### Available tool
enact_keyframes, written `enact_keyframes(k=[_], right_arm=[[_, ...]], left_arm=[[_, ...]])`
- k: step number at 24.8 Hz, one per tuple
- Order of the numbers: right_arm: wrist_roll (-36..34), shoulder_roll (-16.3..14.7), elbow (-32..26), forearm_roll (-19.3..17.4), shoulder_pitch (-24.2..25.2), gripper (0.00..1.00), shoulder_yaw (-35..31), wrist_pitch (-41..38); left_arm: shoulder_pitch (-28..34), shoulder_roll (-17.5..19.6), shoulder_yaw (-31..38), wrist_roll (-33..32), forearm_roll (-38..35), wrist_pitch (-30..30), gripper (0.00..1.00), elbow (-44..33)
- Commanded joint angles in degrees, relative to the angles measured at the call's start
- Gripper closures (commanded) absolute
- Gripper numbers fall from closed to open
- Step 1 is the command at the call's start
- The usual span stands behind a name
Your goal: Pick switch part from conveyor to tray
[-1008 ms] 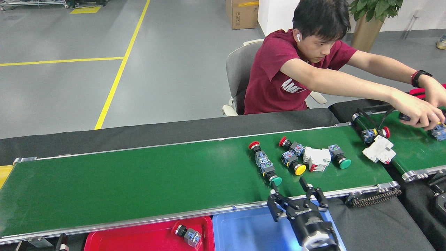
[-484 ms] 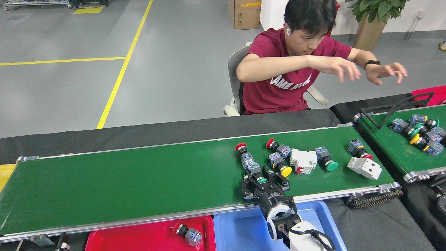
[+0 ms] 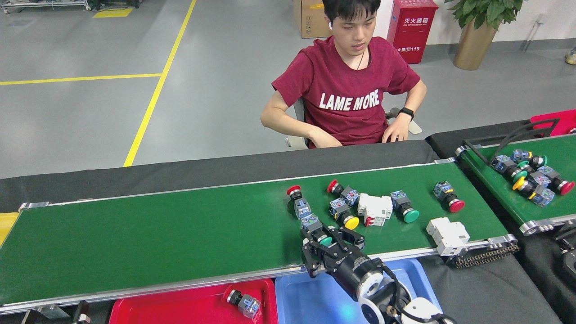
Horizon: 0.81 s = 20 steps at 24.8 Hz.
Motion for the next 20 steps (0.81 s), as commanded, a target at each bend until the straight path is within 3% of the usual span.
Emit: enact_keyframes(k=[1, 3, 4, 5, 6, 15, 17, 20], right_arm=[[0.6, -0.5, -2.5, -0.2, 0.6, 0.74, 0.3, -10.1], [0.7, -0.3, -3.0, -0.2, 1.0, 0.68, 4.1, -11.8], [0.8, -0.2, -3.0, -0.1, 0.9, 0.6, 5.7, -11.6], [1.1, -0.2, -2.9, -0.2, 0.8, 0.27, 7.5, -10.6], [1.4, -0.2, -2.9, -0.2, 0.8, 0.04, 8.4, -9.8], [1.9, 0.2, -2.9, -0.2, -0.4, 0.04, 9.0, -8.5], [1.7, 0.5, -3.0, -0.1, -1.3, 0.05, 8.8, -4.8], [1.1, 0.4, -2.9, 0.2, -4.4, 0.05, 2.7, 8.0]], left_arm=[[0.0, 0.6, 0.2, 0.2, 0.0, 0.1, 0.0, -0.7], [0.0, 0.6, 0.1, 0.2, -0.1, 0.0, 0.0, -0.7], [-0.1, 0.6, 0.1, 0.2, -0.1, 0.0, 0.0, -0.7], [-0.2, 0.6, 0.1, 0.2, -0.1, 0.0, 0.0, -0.7], [-0.2, 0.6, 0.1, 0.2, -0.1, -0.1, 0.0, -0.7], [-1.6, 0.3, -3.5, -0.4, -0.3, 0.7, 0.0, -2.0], [-2.8, -0.1, -7.5, -3.2, -0.9, 2.3, 0.0, -3.5], [-6.5, -0.8, -17.2, -5.2, -6.2, 9.1, 0.0, -6.5]])
